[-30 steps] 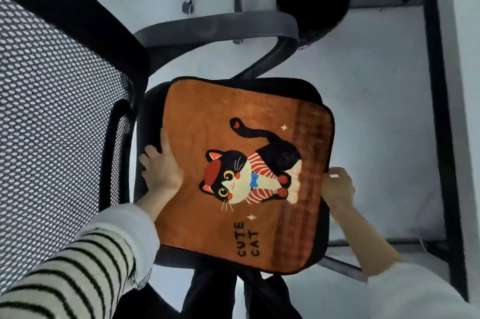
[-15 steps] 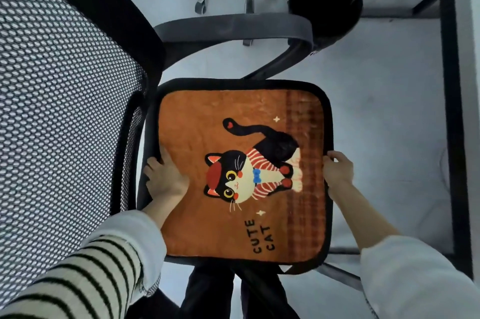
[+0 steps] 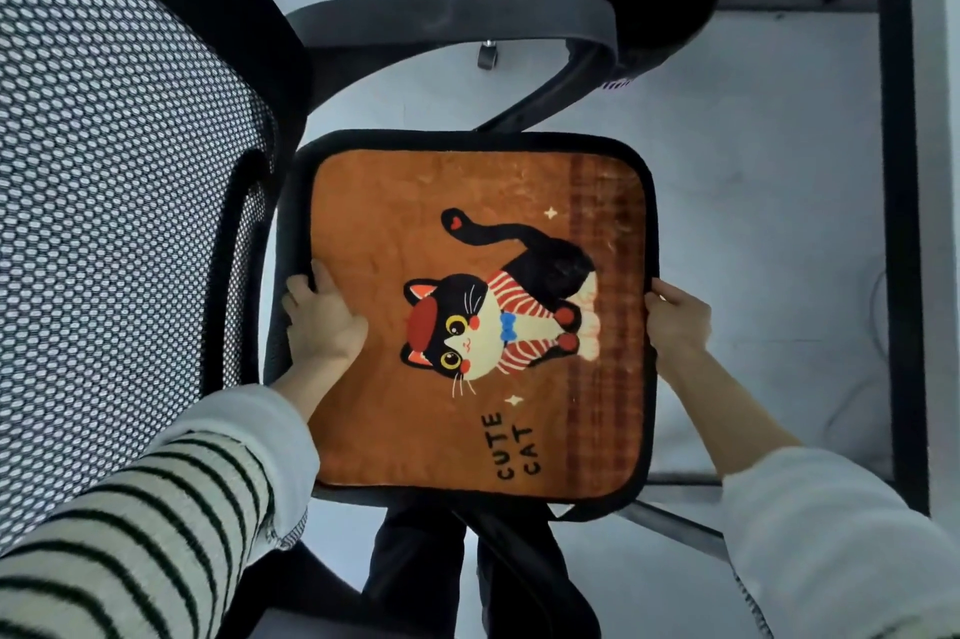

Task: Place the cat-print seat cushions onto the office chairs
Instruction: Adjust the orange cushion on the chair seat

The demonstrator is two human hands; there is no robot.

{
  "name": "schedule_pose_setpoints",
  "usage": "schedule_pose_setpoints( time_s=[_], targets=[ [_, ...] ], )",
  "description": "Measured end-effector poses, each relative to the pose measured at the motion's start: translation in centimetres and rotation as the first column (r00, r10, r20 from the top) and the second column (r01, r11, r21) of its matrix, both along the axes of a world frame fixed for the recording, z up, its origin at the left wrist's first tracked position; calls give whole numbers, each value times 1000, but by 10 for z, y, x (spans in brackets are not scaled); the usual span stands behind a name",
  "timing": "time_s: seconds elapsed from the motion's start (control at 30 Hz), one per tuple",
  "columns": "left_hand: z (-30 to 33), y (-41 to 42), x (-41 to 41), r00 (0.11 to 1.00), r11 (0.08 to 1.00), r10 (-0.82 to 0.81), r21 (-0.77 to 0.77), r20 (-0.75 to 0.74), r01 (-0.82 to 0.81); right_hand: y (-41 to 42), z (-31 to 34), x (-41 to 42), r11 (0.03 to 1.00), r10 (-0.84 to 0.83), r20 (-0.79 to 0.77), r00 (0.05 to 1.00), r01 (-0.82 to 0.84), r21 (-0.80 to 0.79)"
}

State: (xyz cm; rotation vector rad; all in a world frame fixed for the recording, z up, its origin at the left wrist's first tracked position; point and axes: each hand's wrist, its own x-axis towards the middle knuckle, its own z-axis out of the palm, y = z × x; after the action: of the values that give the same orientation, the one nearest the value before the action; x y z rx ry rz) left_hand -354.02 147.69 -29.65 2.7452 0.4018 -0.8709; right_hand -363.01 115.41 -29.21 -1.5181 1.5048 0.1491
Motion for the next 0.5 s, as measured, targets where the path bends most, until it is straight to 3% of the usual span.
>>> schedule_pose_setpoints(
  time_s=[0.5],
  targets=[
    [-2, -5, 8, 998, 998, 69, -8, 4, -69, -1, -11, 0, 995, -85, -30, 996, 83, -47]
  ],
)
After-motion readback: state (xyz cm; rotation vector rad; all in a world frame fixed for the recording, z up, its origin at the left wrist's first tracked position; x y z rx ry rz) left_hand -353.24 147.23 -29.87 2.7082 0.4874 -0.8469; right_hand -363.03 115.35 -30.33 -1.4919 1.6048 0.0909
